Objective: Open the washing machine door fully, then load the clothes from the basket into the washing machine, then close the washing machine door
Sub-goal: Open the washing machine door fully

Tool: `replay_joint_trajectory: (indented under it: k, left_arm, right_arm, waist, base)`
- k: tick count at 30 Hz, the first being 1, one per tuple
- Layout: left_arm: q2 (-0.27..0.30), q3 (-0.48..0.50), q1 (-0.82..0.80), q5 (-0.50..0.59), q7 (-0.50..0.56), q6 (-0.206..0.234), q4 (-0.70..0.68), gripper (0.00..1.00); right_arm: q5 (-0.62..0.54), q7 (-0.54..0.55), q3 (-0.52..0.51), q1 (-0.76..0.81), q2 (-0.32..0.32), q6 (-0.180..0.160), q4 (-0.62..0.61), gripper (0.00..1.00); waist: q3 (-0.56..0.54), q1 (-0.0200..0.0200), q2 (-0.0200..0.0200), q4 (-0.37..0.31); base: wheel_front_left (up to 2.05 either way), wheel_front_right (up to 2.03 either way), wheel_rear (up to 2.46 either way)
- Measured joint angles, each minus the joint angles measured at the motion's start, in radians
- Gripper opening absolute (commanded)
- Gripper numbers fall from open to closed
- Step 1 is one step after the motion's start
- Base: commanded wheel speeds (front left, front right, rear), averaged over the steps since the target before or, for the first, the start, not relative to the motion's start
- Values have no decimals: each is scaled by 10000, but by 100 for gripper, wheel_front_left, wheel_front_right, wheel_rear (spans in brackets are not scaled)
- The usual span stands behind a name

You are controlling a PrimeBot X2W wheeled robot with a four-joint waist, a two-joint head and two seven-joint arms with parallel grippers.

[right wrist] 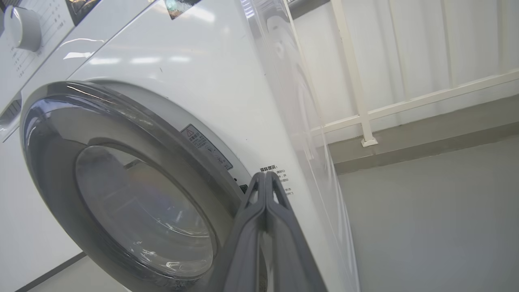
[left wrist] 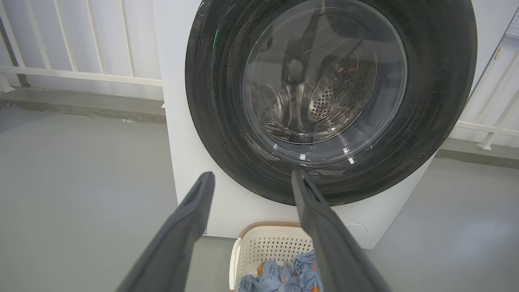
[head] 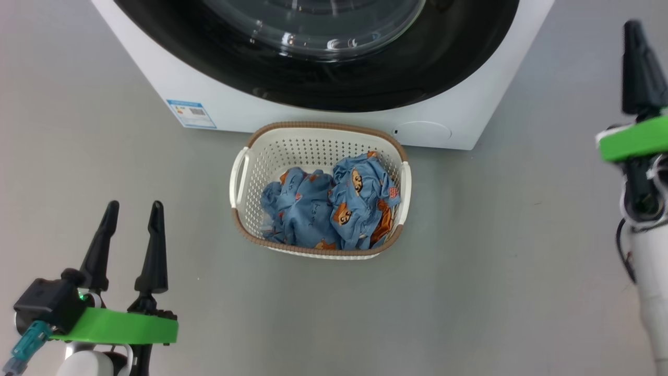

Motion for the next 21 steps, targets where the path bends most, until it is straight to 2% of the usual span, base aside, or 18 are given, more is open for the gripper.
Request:
replay_joint_trajectory:
  k: [11, 12, 21]
  left_arm:
    - [-25, -2, -273, -79, 0, 0, -109, 100]
    - [-75, -19, -374, -136, 0, 0, -146, 100]
    - [-125, -44, -576, -326, -2, 0, -334, 100]
  right_arm:
    - [3283, 1436, 796, -1841, -1348, 0, 1026, 0]
    - [3760, 1766, 1108, -2152, -1595, 0, 1099, 0]
    - [6464, 3055, 1287, -3030, -1964, 0, 1626, 0]
  waist:
    - [520, 0, 0, 314]
    - [632, 0, 0, 377]
    - [1051, 0, 0, 633]
  base:
    - [0, 0, 0]
    - [0, 0, 0]
    - [0, 0, 0]
